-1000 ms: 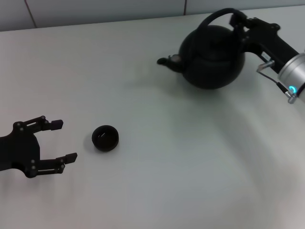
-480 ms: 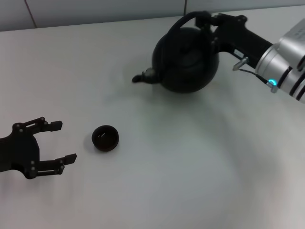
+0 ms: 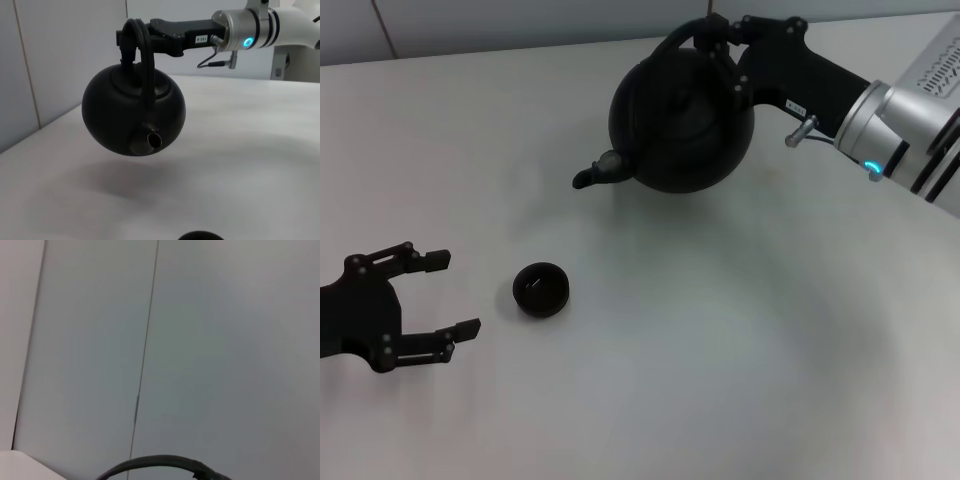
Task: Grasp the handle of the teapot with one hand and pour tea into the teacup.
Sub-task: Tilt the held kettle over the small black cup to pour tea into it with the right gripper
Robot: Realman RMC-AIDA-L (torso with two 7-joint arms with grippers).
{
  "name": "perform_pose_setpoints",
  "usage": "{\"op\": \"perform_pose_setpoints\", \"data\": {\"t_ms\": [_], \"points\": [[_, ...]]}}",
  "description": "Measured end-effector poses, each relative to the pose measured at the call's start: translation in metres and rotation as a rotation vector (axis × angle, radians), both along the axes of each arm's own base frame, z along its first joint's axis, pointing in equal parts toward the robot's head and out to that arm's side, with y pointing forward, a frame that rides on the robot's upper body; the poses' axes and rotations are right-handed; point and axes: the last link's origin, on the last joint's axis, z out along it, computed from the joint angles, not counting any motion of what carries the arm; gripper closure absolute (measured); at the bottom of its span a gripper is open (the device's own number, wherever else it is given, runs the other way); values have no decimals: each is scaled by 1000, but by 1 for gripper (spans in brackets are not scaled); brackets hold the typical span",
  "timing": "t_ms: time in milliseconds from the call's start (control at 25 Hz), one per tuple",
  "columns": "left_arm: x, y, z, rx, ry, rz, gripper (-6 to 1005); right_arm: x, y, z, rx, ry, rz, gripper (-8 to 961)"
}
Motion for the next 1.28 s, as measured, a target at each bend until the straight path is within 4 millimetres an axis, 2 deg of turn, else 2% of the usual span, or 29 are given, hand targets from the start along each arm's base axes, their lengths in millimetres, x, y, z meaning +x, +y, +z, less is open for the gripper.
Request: {"op": "perform_pose_setpoints", "data": {"t_ms": [560, 1280], "points": [[8, 3, 6, 31, -47, -13, 133, -14, 1, -11, -56, -38, 63, 822], [10, 4, 4, 33, -51, -15, 133, -20, -5, -18, -70, -120, 159, 824]]}}
